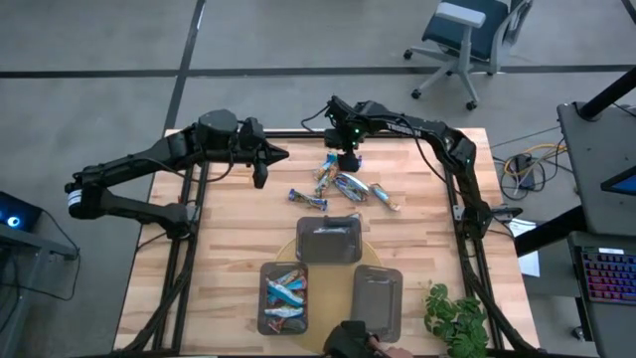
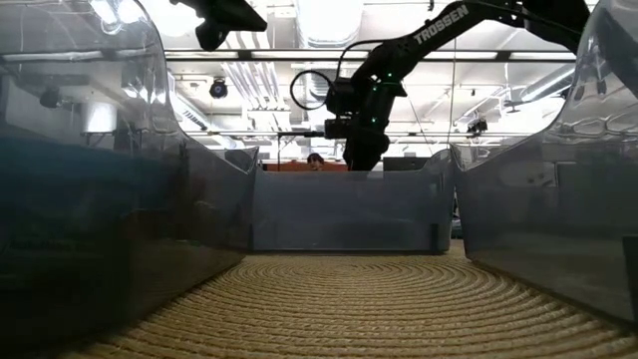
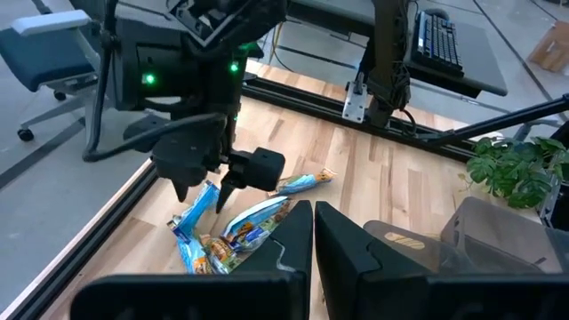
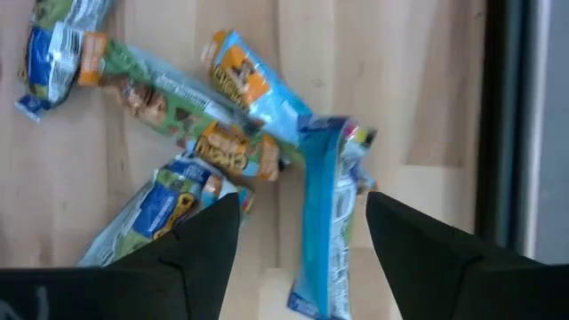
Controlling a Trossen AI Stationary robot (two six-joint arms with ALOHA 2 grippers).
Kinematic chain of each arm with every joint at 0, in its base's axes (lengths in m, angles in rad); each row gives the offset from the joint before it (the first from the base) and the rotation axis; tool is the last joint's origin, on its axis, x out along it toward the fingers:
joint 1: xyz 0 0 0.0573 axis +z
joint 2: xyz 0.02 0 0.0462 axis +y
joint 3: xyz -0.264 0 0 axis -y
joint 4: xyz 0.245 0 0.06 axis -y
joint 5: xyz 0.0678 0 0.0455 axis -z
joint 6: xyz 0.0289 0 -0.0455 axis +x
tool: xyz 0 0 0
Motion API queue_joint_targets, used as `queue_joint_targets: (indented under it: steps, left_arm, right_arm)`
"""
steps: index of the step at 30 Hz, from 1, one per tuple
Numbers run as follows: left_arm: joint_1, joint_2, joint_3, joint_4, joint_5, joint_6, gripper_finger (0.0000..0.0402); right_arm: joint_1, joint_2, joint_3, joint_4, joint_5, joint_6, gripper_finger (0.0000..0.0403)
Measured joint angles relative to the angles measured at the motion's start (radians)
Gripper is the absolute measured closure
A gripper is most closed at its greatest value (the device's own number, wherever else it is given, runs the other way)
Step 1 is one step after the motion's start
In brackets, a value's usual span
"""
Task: Pick and place Granola Bars by type
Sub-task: Adjust the blue granola bar on the table
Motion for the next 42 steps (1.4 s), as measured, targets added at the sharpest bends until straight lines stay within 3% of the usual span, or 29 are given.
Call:
queue_joint_targets:
  steps: [20, 33, 42]
  left_arm:
    - [0.0, 0.0, 0.0, 0.0, 0.0, -0.008, 0.0402]
    - [0.0, 0.0, 0.0, 0.0, 0.0, -0.008, 0.0402]
    - [0.0, 0.0, 0.0, -0.001, 0.0, -0.008, 0.0402]
  right_arm:
    - [0.0, 0.022, 0.0, -0.004, 0.031, -0.004, 0.0165]
    - [0.004, -0.099, 0.001, -0.003, 0.038, -0.014, 0.0165]
    - [0.001, -0.105, 0.001, -0.132, 0.079, 0.061, 0.0165]
